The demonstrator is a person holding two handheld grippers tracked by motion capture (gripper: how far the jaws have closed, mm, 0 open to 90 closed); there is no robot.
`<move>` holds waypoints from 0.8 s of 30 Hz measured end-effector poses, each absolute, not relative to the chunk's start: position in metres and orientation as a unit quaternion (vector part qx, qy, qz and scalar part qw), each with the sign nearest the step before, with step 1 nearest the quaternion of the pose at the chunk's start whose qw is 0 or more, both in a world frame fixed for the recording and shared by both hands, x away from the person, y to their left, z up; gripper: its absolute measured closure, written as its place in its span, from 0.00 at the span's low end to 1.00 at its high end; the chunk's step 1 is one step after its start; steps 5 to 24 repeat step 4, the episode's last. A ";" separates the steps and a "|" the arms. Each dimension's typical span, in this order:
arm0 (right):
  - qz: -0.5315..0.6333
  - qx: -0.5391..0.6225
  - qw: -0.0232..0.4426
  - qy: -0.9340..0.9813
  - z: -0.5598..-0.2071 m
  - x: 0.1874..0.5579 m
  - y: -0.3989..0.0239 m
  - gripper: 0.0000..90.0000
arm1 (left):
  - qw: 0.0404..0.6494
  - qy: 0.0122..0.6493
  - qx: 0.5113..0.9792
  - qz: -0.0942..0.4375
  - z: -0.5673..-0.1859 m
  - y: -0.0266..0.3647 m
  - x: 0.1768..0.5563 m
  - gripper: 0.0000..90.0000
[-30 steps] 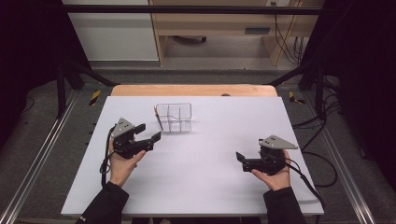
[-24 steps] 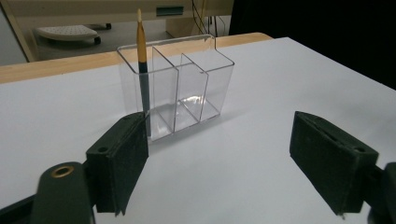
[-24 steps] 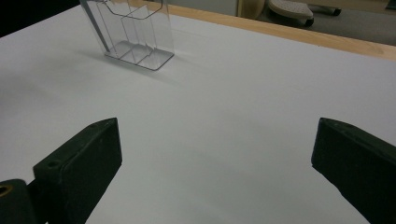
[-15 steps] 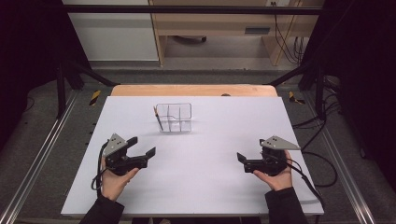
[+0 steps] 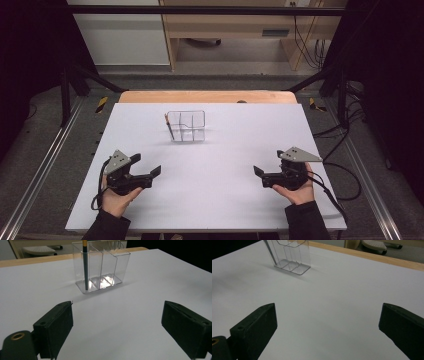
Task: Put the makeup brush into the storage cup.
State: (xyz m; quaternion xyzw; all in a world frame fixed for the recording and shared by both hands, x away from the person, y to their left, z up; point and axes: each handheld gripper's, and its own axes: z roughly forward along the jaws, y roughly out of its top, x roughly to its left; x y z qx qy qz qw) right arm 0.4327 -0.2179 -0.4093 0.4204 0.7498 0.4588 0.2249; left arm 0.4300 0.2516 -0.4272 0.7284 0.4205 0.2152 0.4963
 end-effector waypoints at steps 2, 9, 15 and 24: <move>0.460 0.424 0.223 0.748 -0.411 0.433 -0.219 0.02 | 0.495 0.421 0.729 0.216 -0.428 0.252 0.430 0.10; 0.460 0.424 0.223 0.748 -0.411 0.433 -0.220 0.02 | 0.495 0.421 0.729 0.216 -0.428 0.253 0.430 0.09; 0.460 0.424 0.223 0.748 -0.411 0.433 -0.220 0.02 | 0.495 0.421 0.729 0.216 -0.428 0.253 0.430 0.09; 0.460 0.424 0.223 0.748 -0.411 0.433 -0.220 0.02 | 0.495 0.421 0.729 0.216 -0.428 0.253 0.430 0.09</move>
